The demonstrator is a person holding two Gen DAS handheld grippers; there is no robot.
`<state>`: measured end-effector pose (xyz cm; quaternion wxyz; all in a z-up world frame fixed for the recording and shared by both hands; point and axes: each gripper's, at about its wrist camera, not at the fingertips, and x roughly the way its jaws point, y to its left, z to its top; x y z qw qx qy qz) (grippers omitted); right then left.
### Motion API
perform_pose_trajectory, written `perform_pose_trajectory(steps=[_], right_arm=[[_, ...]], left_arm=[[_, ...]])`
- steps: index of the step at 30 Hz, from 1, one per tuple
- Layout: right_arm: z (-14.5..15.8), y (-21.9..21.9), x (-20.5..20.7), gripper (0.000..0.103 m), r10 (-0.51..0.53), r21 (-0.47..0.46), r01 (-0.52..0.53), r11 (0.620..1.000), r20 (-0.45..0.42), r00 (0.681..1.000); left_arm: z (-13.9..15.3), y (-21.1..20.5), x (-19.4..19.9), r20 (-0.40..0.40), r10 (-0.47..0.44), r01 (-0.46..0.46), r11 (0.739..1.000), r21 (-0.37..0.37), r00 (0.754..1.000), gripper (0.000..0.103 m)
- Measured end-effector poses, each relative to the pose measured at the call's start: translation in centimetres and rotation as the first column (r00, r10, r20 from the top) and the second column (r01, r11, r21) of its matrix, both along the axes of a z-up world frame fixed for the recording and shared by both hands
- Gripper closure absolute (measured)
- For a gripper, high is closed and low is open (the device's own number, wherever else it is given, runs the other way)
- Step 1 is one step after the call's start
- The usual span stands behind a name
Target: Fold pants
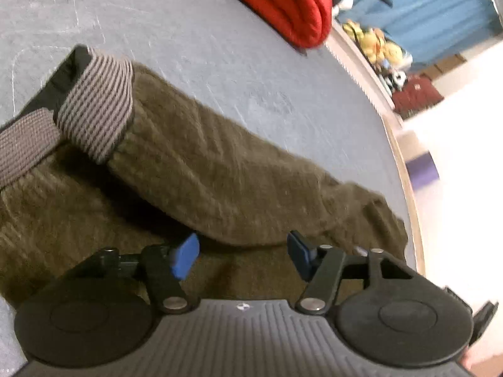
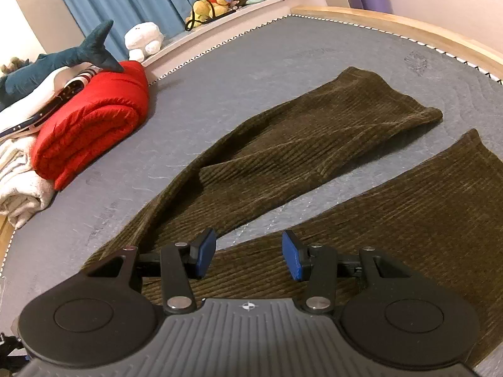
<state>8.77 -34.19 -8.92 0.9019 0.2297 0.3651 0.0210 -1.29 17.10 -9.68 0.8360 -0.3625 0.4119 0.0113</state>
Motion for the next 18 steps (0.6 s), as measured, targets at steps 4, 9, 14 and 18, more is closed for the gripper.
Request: perform_pose_trajectory(steps=[4,9,14,18], right_arm=[[-0.2,-0.7,0.3,0.054,-0.021,0.006,0.021,1.0,-0.004,1.0],[0.2,-2.5,0.1,0.057,-0.082,0.058,0.079,0.995,0.048,0.995],[0.6,-4.8,0.9,0.098,-0.132,0.109,0.127,0.986,0.042,0.99],[0.6,-7.3,5.0,0.094,-0.211,0.141,0.21,0.967,-0.007,0.977]], left_arm=[[0.5,0.1,0.2,-0.02,0.079,-0.077,0.994,0.083,0.997,0.069],[1.3,0.1,0.9,-0.056,0.119,-0.104,0.97,0.219,0.991,0.097],[2.3,-0.1,0.4,-0.06,0.167,-0.141,0.942,0.304,0.984,0.099],[2.1,0.3,1.0,-0.092,0.174,-0.144,0.951,0.273,0.98,0.099]])
